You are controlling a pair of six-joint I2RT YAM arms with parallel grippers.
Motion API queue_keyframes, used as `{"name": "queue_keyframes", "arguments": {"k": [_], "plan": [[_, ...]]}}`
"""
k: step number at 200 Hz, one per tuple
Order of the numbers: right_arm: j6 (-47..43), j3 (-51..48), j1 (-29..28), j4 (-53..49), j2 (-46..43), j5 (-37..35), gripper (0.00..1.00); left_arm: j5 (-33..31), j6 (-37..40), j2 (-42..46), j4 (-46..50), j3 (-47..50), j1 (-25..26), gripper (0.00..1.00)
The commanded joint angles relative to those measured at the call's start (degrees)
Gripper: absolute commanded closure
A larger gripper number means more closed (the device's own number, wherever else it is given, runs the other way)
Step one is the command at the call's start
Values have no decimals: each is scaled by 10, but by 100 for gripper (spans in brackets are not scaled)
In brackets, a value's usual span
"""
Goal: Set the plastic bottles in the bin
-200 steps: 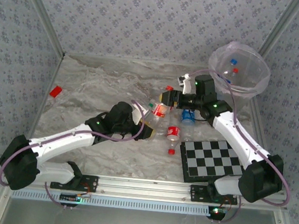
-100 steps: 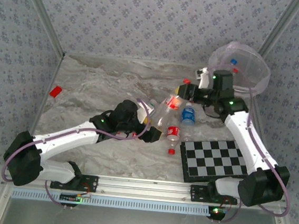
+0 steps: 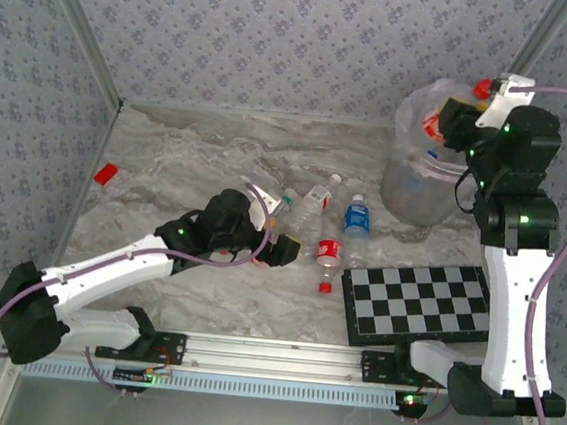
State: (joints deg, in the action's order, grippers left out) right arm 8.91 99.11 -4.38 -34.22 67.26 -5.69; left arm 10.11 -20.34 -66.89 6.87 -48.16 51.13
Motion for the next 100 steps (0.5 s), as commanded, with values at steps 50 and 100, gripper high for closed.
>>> {"name": "queue_keyframes", "arguments": {"k": [50, 100], "plan": [[-101, -5, 39, 66, 108, -164, 83, -41, -30, 59, 15, 54, 3, 1], [-51, -18, 71, 28, 170, -102, 85, -55, -47, 85, 28, 68, 4, 1]]}}
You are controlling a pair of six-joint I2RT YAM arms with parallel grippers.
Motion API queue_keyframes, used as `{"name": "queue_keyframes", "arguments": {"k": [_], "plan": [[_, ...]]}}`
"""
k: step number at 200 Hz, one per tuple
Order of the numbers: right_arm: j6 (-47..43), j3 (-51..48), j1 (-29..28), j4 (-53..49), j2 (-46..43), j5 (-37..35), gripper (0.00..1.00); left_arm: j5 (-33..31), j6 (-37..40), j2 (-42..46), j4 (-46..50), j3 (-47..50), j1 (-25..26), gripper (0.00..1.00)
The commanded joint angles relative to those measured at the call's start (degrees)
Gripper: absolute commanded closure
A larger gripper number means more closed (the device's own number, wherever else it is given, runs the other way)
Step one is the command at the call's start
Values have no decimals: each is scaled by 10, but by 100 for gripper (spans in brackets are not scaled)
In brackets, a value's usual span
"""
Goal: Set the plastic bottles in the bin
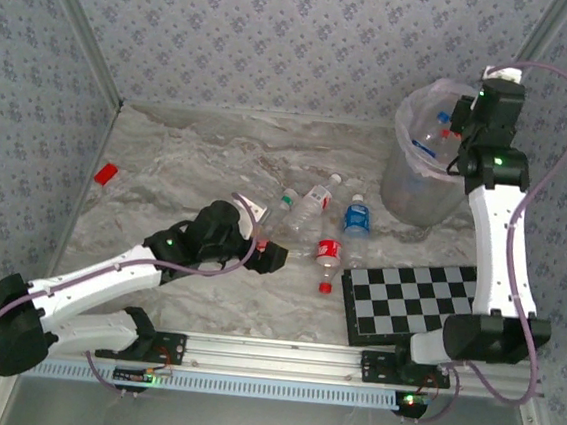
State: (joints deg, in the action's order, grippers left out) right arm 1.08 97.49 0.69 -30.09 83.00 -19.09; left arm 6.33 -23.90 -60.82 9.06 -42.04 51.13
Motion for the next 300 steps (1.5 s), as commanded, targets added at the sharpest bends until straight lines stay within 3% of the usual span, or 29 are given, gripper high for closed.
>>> {"name": "queue_keyframes", "arguments": {"k": [1, 111, 192, 227, 247, 262, 300], "plan": [[27, -1, 21, -15, 14, 34, 85, -18, -11, 25, 6, 7, 4, 1], [73, 43, 37, -179, 192, 127, 85, -29, -2, 9, 11, 12, 3, 1], [140, 6, 34, -157, 249, 188, 81, -58, 11, 14, 77, 6, 3, 1], [139, 17, 32, -159, 269, 191, 67, -61, 6, 12, 80, 11, 3, 1], [122, 24, 30, -143, 251, 195, 65, -63, 7, 13, 82, 11, 3, 1], [120, 27, 31, -138, 220, 188, 56, -63, 8, 12, 86, 8, 3, 1], [110, 54, 37, -179, 155, 184, 19, -71, 11, -5, 87, 0, 3, 1]]}}
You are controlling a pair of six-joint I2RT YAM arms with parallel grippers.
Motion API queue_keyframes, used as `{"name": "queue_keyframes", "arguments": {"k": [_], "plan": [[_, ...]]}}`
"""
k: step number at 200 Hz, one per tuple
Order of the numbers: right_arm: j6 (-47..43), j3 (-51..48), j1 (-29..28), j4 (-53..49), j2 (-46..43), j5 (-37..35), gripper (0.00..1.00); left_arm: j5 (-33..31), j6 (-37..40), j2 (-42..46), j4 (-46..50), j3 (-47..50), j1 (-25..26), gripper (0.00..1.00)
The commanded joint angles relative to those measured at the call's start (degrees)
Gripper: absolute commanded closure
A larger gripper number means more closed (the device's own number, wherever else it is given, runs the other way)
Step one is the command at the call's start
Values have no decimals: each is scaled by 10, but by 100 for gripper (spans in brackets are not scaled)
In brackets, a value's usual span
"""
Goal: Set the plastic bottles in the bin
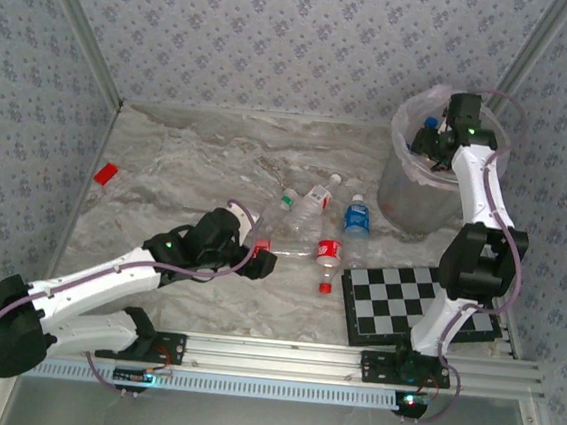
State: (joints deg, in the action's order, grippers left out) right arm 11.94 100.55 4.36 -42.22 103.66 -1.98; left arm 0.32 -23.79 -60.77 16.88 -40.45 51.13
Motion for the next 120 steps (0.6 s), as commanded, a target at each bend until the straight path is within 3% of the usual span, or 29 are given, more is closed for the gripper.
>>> {"name": "queue_keyframes", "arguments": {"k": [1, 36, 87, 120], "plan": [[1, 24, 1, -59, -53, 13, 18, -11, 10, -7, 9, -16, 3, 1], [1, 10, 16, -70, -126, 3, 4, -14, 23, -38, 23, -44, 3, 1], [25, -66, 18, -32, -270, 50, 0, -27, 30, -97, 35, -83, -1, 3], [44, -181, 21, 19, -363, 177, 0, -22, 73, -139, 102, -125, 0, 4]]}}
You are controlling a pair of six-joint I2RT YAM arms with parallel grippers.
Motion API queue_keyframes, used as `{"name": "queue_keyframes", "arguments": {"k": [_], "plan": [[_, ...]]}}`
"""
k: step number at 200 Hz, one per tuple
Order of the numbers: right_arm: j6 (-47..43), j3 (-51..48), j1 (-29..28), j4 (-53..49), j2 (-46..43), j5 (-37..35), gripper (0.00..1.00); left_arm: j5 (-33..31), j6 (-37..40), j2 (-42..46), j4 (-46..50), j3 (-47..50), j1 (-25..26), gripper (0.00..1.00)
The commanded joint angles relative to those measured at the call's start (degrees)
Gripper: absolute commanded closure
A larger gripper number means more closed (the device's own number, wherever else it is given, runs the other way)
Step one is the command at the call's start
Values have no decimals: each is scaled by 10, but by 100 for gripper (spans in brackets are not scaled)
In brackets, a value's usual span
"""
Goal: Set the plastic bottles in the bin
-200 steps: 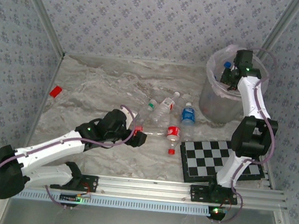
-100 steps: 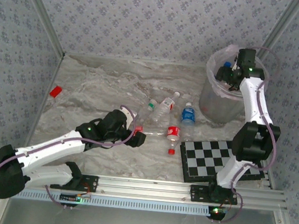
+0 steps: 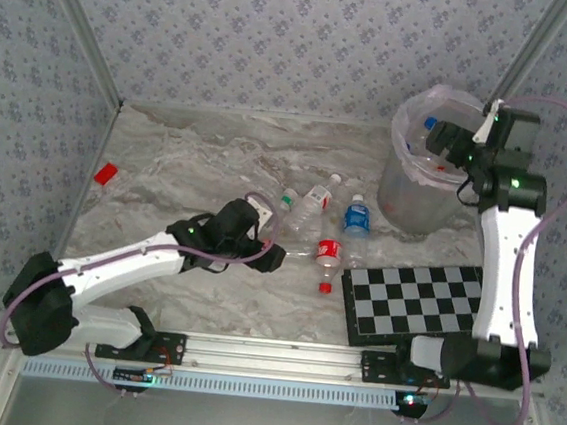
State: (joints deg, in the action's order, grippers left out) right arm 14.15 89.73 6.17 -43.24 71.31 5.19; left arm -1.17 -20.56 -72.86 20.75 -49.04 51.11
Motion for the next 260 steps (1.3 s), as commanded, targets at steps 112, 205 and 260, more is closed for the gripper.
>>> {"name": "queue_keyframes", "arguments": {"k": [112, 205, 260], "plan": [[50, -236, 4, 65, -116, 205, 0, -282, -632, 211, 97, 119, -36, 15], [79, -281, -2, 74, -157, 193, 0, -297, -866, 182, -113, 234, 12, 18], [68, -276, -2, 35, -196, 180, 0, -247, -875, 73, -161, 202, 19, 22]]}}
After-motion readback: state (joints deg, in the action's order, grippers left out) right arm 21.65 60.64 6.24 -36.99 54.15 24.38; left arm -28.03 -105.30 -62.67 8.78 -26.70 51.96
